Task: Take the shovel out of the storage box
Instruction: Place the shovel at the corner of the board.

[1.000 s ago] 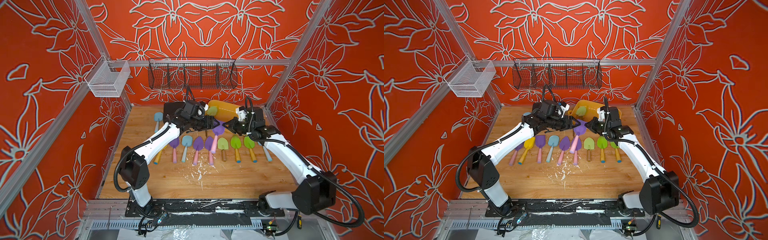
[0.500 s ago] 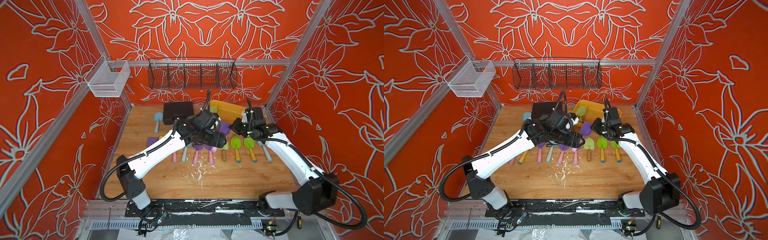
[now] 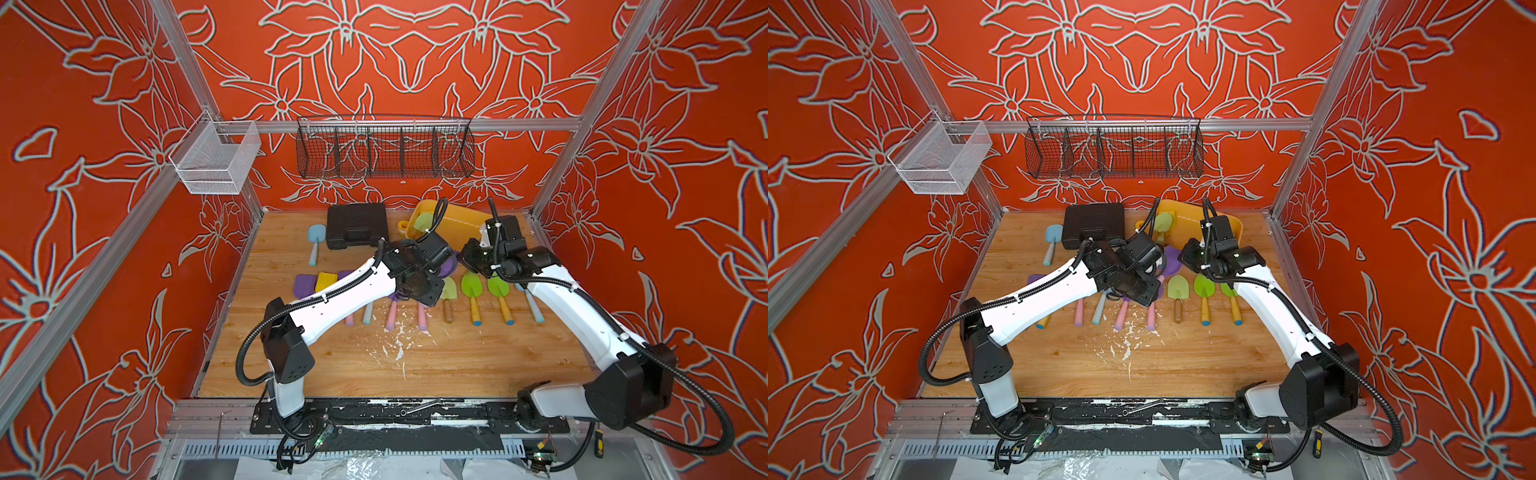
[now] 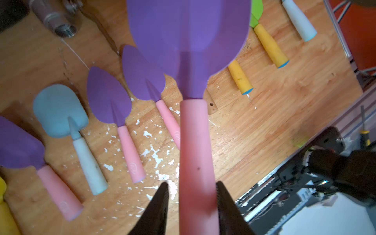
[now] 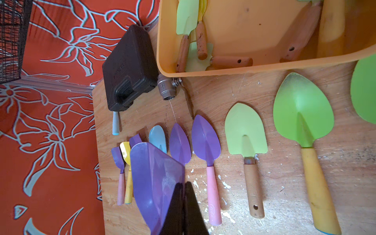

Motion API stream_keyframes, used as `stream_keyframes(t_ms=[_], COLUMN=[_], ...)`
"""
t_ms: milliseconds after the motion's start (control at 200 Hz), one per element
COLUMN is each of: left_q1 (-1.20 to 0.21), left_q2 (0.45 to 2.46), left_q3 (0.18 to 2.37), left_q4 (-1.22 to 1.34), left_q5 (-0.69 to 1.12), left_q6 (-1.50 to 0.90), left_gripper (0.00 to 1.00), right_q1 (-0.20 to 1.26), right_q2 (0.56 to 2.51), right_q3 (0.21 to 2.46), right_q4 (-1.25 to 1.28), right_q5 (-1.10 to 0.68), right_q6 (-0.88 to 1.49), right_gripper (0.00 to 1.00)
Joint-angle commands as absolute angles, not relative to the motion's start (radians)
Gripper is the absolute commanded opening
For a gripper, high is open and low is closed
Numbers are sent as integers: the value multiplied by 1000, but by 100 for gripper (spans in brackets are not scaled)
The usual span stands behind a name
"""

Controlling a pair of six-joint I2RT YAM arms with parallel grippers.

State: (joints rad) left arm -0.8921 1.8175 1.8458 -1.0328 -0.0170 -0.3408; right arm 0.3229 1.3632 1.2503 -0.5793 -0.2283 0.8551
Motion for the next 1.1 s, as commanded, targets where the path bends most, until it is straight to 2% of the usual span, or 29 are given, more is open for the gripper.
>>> stream_keyframes(t_ms=[0, 50, 155, 230, 290, 345, 390, 480, 615, 716, 926, 1096], left_q1=[-896, -896, -895, -883, -853, -810, -764, -643, -431, -268, 12, 118], left_q2=[1810, 1810, 1819, 1804, 1773, 1733, 1699, 1623, 1512, 1494, 1603, 1730], left_q3=[1850, 1844, 1841, 1825, 1796, 1757, 1715, 1606, 1433, 1382, 1419, 1477], left_q4=[-1051, -1041, -1054, -1049, -1035, -1023, -1015, -995, -932, -911, -880, -860], left_q5=[-70, -59, -62, -62, -60, -61, -64, -66, -43, -48, -54, -93], left_q6=[-311, -304, -292, -286, -287, -288, -287, -274, -196, -94, 79, 107], left_gripper=[19, 17, 5, 1, 0, 0, 0, 0, 0, 0, 0, 0], right_q1=[328, 328, 330, 330, 330, 327, 322, 299, 247, 229, 203, 186], right_q2=[1366, 1369, 1368, 1367, 1364, 1353, 1334, 1287, 1233, 1212, 1238, 1349], right_q3=[1276, 1273, 1266, 1268, 1280, 1294, 1298, 1292, 1277, 1252, 1243, 1320], right_q4=[-603, -602, -583, -570, -573, -605, -628, -669, -733, -745, -745, -775], right_q5=[-211, -217, -222, -248, -261, -241, -220, -186, -200, -217, -245, -265], right_q6=[857, 859, 868, 862, 841, 813, 787, 734, 686, 671, 651, 608], right_gripper=[0, 0, 0, 1, 41, 69, 83, 97, 97, 97, 97, 97])
